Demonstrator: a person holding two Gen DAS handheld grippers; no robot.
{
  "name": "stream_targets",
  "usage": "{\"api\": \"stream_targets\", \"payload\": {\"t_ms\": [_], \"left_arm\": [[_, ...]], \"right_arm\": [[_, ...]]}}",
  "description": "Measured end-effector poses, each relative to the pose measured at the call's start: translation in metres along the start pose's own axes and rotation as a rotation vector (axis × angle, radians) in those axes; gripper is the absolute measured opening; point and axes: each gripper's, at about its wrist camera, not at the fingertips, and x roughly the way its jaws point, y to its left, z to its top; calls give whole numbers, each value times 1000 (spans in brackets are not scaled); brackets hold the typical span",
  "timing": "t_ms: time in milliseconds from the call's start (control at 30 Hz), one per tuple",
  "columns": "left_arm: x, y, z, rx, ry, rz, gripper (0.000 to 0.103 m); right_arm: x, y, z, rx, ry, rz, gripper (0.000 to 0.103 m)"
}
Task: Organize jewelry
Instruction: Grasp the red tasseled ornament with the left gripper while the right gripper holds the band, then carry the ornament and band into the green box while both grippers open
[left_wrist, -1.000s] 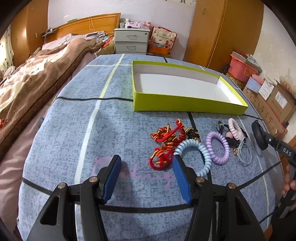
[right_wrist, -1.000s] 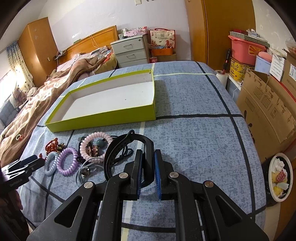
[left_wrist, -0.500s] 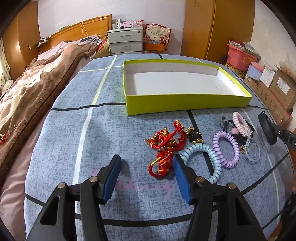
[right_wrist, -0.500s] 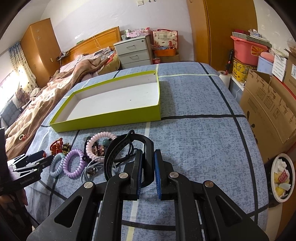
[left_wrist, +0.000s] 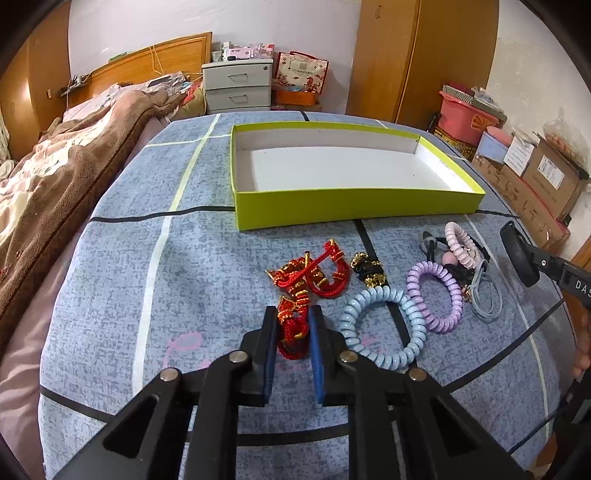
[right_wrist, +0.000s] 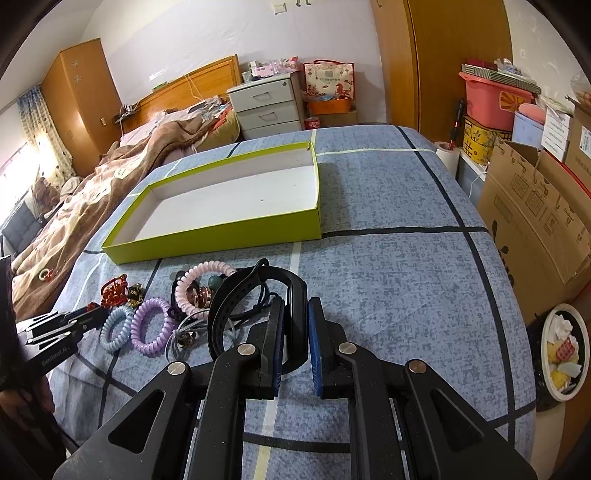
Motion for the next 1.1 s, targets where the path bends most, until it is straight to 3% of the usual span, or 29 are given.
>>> {"api": "stream_targets", "payload": {"t_ms": [600,1100], "left_arm": [[-26,11,0,-35,-45,-58,15],[-23,12,69,-30,-119,-89,15]], "right_arm": [[-14,10,6,-19,-41,17,13],[5,23,63,-65,-60,29,13]]}}
